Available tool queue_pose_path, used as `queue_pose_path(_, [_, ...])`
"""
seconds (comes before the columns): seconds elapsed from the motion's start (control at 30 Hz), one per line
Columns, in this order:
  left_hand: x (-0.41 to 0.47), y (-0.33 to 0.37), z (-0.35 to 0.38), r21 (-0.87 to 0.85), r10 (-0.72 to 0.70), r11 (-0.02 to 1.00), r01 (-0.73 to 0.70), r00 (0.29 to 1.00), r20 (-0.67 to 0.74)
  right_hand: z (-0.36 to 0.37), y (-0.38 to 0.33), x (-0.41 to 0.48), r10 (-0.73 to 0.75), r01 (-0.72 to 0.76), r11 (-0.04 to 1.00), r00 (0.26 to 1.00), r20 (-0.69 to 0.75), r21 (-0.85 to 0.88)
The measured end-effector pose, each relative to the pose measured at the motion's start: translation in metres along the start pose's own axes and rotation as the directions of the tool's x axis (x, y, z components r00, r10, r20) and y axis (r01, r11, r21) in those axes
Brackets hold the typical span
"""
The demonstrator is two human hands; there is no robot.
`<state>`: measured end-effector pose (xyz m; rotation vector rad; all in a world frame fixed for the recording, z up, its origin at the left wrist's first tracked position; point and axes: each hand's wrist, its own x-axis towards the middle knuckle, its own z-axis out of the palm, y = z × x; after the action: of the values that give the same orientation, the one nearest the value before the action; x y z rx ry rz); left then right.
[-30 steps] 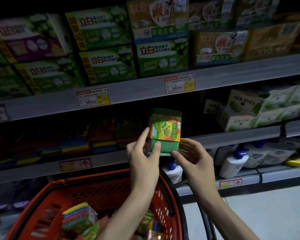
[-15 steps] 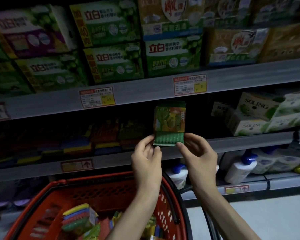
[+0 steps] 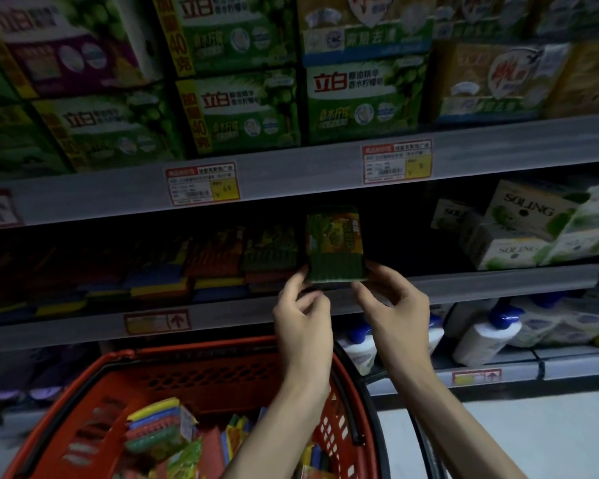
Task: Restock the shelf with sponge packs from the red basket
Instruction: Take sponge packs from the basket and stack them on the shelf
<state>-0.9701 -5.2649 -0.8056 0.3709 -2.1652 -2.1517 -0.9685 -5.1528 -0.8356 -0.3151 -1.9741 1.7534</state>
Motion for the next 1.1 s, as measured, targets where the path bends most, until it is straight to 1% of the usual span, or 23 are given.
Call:
queue_pose_path(0.2, [0.003, 0.004, 0.002, -0.041, 0.019, 0.999, -0.019, 1.000, -0.003, -0.003, -0.007, 0.002, -0.009, 0.011, 0.999, 0.999, 0.042, -0.049])
queue_pose_path(0.3, [0.004, 0.004, 0.003, -0.055, 0.029, 0.998, -0.029, 1.000, 0.004, -0.003, -0.007, 0.002, -0.008, 0.010, 0.999, 0.999, 0.047, -0.040])
queue_pose_path(0.8, [0.010, 0.004, 0.001, -0.015, 0.071, 0.997, -0.070, 0.997, 0.014, -0.008, -0.018, -0.002, -0.018, 0.021, 1.000, 0.990, 0.137, -0.021])
queue_pose_path(0.93, [0.005, 0.002, -0.008, -0.028, 0.048, 0.998, -0.048, 0.999, 0.008, -0.011, -0.017, -0.002, -0.005, 0.010, 1.000, 0.984, 0.176, -0.029])
queue_pose_path(1.1, [0.005, -0.005, -0.023, 0.038, 0.084, 0.996, -0.087, 0.994, 0.062, -0.011, -0.014, -0.001, 0.013, -0.004, 0.999, 0.984, 0.175, -0.054])
